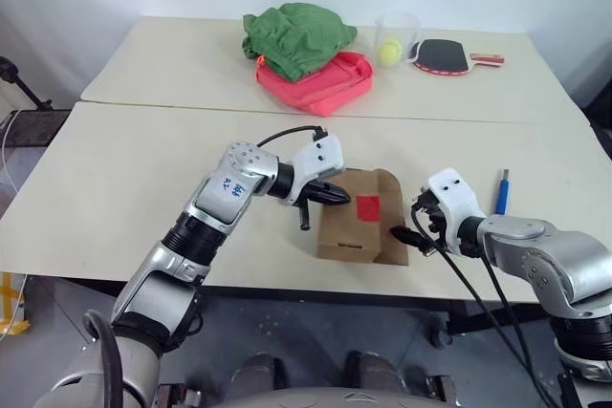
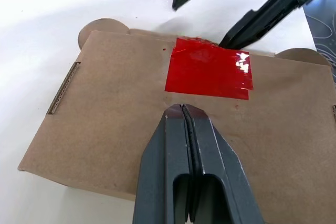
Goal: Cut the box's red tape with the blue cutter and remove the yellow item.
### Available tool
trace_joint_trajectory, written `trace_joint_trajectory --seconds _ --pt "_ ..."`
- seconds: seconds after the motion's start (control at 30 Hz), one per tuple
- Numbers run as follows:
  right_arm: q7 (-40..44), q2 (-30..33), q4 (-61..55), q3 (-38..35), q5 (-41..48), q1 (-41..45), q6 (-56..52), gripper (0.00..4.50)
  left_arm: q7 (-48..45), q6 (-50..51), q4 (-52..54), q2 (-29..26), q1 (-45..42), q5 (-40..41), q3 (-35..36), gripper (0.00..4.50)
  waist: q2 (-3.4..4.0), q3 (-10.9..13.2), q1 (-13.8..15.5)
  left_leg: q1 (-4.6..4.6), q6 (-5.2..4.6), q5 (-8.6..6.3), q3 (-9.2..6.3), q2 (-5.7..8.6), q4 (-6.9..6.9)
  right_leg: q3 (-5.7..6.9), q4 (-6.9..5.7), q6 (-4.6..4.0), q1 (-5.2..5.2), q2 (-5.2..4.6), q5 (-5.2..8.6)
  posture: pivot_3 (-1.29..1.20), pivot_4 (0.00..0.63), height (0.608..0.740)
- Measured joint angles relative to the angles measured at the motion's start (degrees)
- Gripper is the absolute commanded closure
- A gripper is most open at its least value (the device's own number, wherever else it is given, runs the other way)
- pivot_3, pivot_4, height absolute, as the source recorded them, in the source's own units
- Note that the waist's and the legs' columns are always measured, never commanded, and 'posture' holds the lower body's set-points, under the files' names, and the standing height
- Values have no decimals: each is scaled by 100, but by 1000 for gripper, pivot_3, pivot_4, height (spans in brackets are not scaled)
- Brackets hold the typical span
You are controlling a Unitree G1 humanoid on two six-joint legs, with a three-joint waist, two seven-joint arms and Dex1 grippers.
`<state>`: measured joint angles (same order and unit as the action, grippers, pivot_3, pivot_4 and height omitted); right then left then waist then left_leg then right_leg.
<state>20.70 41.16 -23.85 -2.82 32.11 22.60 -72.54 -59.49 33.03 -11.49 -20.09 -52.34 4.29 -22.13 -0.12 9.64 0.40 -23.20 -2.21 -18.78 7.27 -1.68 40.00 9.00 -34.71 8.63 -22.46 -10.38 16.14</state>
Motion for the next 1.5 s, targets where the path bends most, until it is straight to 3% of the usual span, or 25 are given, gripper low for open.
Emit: trace_joint_trajectory --seconds 0.2,0.3,0.47,0.77,0.87,1.03,1.5 --pt "961 190 1078 -1460 846 7 -464 40 -14 15 34 -10 16 2 -11 4500 0 0 19 1 -2 -1 0 -1 -2 1 2 0 1 2 0 0 150 740" --pt "1485 244 1879 -1734 1244 112 -805 40 -30 15 30 -30 16 2 4 4500 0 0 -2 2 -2 -1 2 -1 -1 -1 3 -1 2 1 0 0 150 740" --pt "1892 156 3058 -1637 1334 670 -886 40 -82 13 20 -36 12 2 29 4500 1 0 -41 3 -2 0 2 -1 -1 -2 0 -1 1 0 0 0 150 740" --pt "2685 116 3579 -562 1117 1084 -484 40 -128 85 135 -119 65 3 75 4500 0 0 -63 6 0 1 1 -3 -1 -1 -6 0 1 2 0 0 150 740" --pt "2879 98 3737 -328 1039 1201 -393 680 -128 136 188 -132 85 3 80 4500 0 0 -71 8 1 1 2 -4 -1 -1 -8 0 1 3 0 0 150 740" --pt "3108 -68 3942 3 928 1318 -313 2361 -131 164 228 -146 99 4 81 4500 0 0 -73 8 2 1 2 -5 -2 -1 -8 0 1 3 0 0 150 740" --pt "3271 -528 4594 270 715 1826 -509 2361 -134 287 364 -261 145 3 90 4500 -2 -5 -167 16 9 4 -2 -8 -2 -1 -25 -2 2 4 0 0 150 740"
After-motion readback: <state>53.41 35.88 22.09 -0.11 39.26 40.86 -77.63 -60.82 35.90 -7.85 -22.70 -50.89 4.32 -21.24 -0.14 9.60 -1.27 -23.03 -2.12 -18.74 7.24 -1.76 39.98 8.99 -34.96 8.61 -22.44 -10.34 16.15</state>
